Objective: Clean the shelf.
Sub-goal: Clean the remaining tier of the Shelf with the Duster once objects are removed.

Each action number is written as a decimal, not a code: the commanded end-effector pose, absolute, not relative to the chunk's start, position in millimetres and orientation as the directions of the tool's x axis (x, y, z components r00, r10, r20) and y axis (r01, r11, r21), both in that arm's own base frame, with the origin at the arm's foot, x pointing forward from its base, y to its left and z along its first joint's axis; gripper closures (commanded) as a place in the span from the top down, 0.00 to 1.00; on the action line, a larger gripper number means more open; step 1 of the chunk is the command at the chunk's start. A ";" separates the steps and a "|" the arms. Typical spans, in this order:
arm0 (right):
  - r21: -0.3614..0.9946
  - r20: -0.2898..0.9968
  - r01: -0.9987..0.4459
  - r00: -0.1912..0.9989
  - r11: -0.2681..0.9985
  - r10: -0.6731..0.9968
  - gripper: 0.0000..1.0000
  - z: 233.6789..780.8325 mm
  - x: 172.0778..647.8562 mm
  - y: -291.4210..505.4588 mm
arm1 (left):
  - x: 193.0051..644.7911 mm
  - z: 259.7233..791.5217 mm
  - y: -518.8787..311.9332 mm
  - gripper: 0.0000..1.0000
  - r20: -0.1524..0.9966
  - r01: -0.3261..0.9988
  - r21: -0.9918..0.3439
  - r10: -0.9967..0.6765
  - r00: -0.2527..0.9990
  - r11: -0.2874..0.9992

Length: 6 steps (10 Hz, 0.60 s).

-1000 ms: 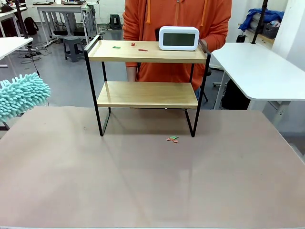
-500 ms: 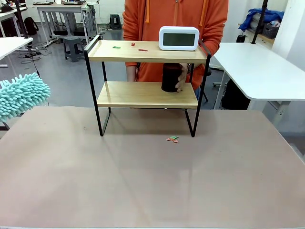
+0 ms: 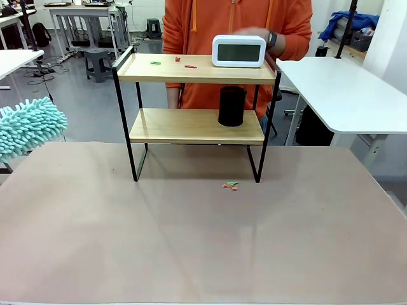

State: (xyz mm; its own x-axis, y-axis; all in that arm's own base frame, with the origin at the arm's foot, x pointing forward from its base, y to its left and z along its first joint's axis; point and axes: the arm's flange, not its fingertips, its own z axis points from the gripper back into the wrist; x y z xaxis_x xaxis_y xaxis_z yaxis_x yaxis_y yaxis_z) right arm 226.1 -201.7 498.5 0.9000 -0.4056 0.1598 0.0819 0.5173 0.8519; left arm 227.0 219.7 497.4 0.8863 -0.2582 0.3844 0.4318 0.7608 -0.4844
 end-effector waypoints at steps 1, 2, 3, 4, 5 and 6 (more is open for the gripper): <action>0.857 0.185 0.053 0.897 0.512 -0.402 1.00 499.1 227.4 -201.0 | 223.8 495.1 218.6 0.13 0.385 0.443 -0.475 -0.273 0.882 0.761; 0.857 0.185 0.053 0.897 0.512 -0.402 1.00 499.1 227.4 -201.0 | 223.8 495.1 218.6 0.13 0.385 0.443 -0.475 -0.273 0.882 0.761; 0.857 0.185 0.053 0.897 0.512 -0.402 1.00 499.1 227.4 -201.0 | 223.8 495.1 218.6 0.13 0.385 0.443 -0.475 -0.273 0.882 0.761; 0.857 0.185 0.053 0.897 0.512 -0.402 1.00 499.1 227.4 -201.0 | 223.8 495.1 218.6 0.13 0.385 0.443 -0.475 -0.273 0.882 0.761; 0.857 0.185 0.053 0.897 0.512 -0.402 1.00 499.1 227.4 -201.0 | 223.8 495.1 218.6 0.13 0.385 0.443 -0.475 -0.273 0.882 0.761; 0.857 0.185 0.053 0.897 0.512 -0.402 1.00 499.1 227.4 -201.0 | 227.0 497.4 219.7 0.13 0.384 0.432 -0.484 -0.258 0.886 0.761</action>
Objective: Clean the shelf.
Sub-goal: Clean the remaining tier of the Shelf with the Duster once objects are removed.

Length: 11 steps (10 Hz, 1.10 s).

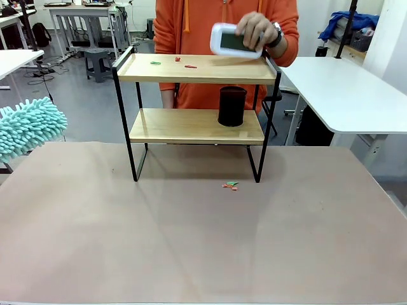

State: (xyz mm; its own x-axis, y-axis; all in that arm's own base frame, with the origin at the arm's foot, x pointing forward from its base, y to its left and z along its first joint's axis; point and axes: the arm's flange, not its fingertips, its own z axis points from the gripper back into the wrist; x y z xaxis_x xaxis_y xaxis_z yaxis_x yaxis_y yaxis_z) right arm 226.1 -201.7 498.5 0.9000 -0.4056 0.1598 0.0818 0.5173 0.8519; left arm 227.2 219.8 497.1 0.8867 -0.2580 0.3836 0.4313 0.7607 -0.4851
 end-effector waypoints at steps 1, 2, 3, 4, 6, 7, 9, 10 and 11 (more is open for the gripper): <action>0.857 0.185 0.053 0.897 0.512 -0.402 1.00 499.1 227.4 -201.0 | 232.4 515.8 210.7 0.13 0.409 0.371 -0.452 -0.181 0.894 0.811; 0.857 0.185 0.053 0.897 0.512 -0.402 1.00 499.1 227.4 -201.0 | 238.2 550.2 198.5 0.13 0.450 0.337 -0.452 -0.115 0.886 0.826; 0.857 0.185 0.053 0.897 0.512 -0.402 1.00 499.1 227.4 -201.0 | 243.7 590.9 182.2 0.13 0.481 0.321 -0.459 -0.072 0.874 0.829; 0.857 0.185 0.053 0.897 0.512 -0.402 1.00 499.1 227.4 -201.0 | 248.0 630.2 162.0 0.13 0.520 0.294 -0.427 -0.033 0.853 0.855; 0.857 0.185 0.053 0.897 0.512 -0.402 1.00 499.1 227.4 -201.0 | 261.0 692.9 111.4 0.13 0.555 0.342 -0.399 -0.073 0.829 0.851; 0.857 0.185 0.053 0.897 0.512 -0.402 1.00 499.1 227.4 -201.0 | 270.4 705.8 83.4 0.13 0.531 0.391 -0.397 -0.140 0.836 0.831; 0.857 0.185 0.053 0.897 0.512 -0.402 1.00 499.1 227.4 -201.0 | 250.7 708.1 91.9 0.13 0.559 0.365 -0.396 -0.094 0.824 0.843; 0.857 0.185 0.053 0.897 0.512 -0.402 1.00 499.1 227.4 -201.0 | 250.7 708.1 91.9 0.13 0.559 0.365 -0.396 -0.094 0.824 0.843; 0.857 0.185 0.053 0.897 0.512 -0.402 1.00 499.1 227.4 -201.0 | 267.1 717.3 55.6 0.13 0.535 0.390 -0.387 -0.141 0.833 0.836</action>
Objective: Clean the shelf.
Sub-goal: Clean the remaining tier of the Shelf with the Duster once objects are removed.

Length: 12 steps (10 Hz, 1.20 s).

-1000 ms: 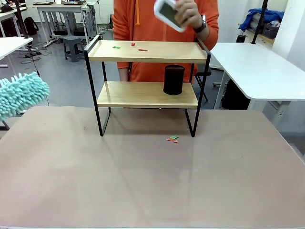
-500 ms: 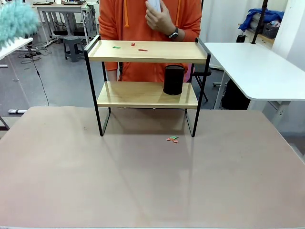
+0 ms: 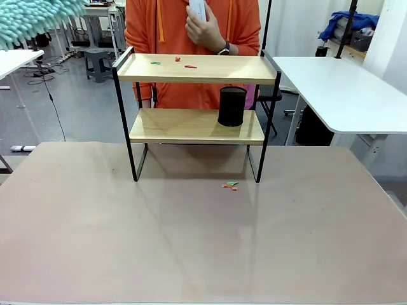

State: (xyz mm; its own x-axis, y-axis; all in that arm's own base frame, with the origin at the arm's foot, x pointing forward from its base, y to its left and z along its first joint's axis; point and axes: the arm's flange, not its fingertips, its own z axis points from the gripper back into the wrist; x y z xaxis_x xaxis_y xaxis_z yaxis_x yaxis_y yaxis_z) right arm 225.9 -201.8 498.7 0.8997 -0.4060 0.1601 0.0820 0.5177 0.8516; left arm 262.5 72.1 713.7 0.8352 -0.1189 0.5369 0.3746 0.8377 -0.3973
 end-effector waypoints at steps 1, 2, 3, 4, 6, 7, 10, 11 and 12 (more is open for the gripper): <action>0.857 0.185 0.053 0.897 0.512 -0.402 1.00 499.1 227.4 -201.0 | 262.8 718.2 38.8 0.13 0.545 0.263 -0.335 -0.041 0.838 0.905; 0.857 0.185 0.053 0.897 0.512 -0.402 1.00 499.1 227.4 -201.0 | 272.7 725.2 2.8 0.13 0.541 0.215 -0.249 -0.049 0.840 0.944; 0.857 0.185 0.053 0.897 0.512 -0.402 1.00 499.1 227.4 -201.0 | 284.8 730.0 -26.7 0.13 0.519 0.234 -0.216 -0.091 0.850 0.948; 0.857 0.185 0.053 0.897 0.512 -0.402 1.00 499.1 227.4 -201.0 | 296.2 733.3 -49.9 0.13 0.488 0.239 -0.206 -0.112 0.866 0.949; 0.857 0.185 0.053 0.897 0.512 -0.402 1.00 499.1 227.4 -201.0 | 313.8 728.3 -86.2 0.13 0.450 0.214 -0.152 -0.125 0.884 0.965; 0.857 0.185 0.053 0.897 0.512 -0.402 1.00 499.1 227.4 -201.0 | 321.0 725.0 -102.7 0.13 0.442 0.219 -0.131 -0.141 0.886 0.967; 0.857 0.185 0.053 0.897 0.512 -0.402 1.00 499.1 227.4 -201.0 | 348.1 720.5 -152.1 0.13 0.421 0.194 -0.076 -0.145 0.896 0.978; 0.857 0.185 0.053 0.897 0.512 -0.402 1.00 499.1 227.4 -201.0 | 357.1 713.4 -166.6 0.13 0.404 0.189 -0.047 -0.155 0.901 0.981; 0.857 0.185 0.053 0.897 0.512 -0.402 1.00 499.1 227.4 -201.0 | 362.6 708.7 -175.2 0.13 0.400 0.194 -0.036 -0.164 0.902 0.980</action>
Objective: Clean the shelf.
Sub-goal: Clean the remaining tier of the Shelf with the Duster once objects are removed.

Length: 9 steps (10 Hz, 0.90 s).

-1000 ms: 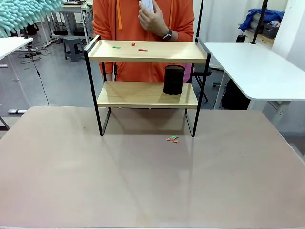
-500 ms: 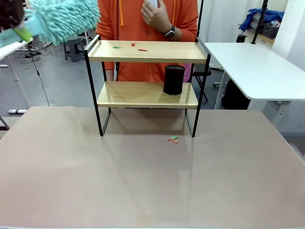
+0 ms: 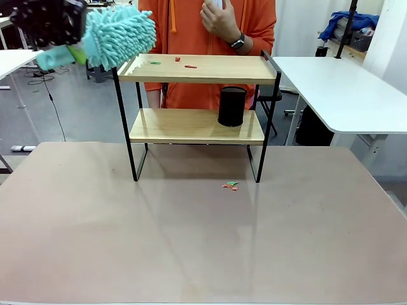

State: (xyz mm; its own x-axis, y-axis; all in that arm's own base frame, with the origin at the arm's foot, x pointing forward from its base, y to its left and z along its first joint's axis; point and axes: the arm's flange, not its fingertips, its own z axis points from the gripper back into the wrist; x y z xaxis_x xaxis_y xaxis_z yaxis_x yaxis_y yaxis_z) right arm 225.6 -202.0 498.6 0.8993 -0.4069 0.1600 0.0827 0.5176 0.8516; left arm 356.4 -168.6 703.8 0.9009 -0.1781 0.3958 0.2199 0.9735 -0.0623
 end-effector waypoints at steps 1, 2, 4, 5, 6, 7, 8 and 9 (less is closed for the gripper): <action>0.857 0.185 0.053 0.897 0.512 -0.402 1.00 499.1 227.4 -201.0 | 365.7 705.8 -181.3 0.13 0.394 0.220 -0.030 -0.191 0.899 0.975; 0.857 0.185 0.053 0.897 0.512 -0.402 1.00 499.1 227.4 -201.0 | 368.1 703.0 -187.0 0.13 0.381 0.238 -0.026 -0.211 0.900 0.971; 0.857 0.185 0.053 0.897 0.512 -0.402 1.00 499.1 227.4 -201.0 | 372.5 696.3 -198.1 0.13 0.366 0.265 -0.022 -0.239 0.899 0.964; 0.857 0.185 0.053 0.897 0.512 -0.402 1.00 499.1 227.4 -201.0 | 374.5 693.2 -201.5 0.13 0.351 0.290 -0.029 -0.262 0.899 0.957; 0.857 0.185 0.053 0.897 0.512 -0.402 1.00 499.1 227.4 -201.0 | 374.9 691.7 -203.2 0.13 0.343 0.345 -0.045 -0.309 0.887 0.938; 0.857 0.185 0.053 0.897 0.512 -0.402 1.00 499.1 227.4 -201.0 | 373.3 691.0 -203.5 0.13 0.342 0.409 -0.044 -0.371 0.863 0.911; 0.857 0.185 0.053 0.897 0.512 -0.402 1.00 499.1 227.4 -201.0 | 369.6 690.6 -202.9 0.13 0.318 0.486 -0.043 -0.449 0.835 0.873; 0.857 0.185 0.053 0.897 0.512 -0.402 1.00 499.1 227.4 -201.0 | 365.0 690.7 -201.6 0.13 0.308 0.559 -0.056 -0.519 0.798 0.827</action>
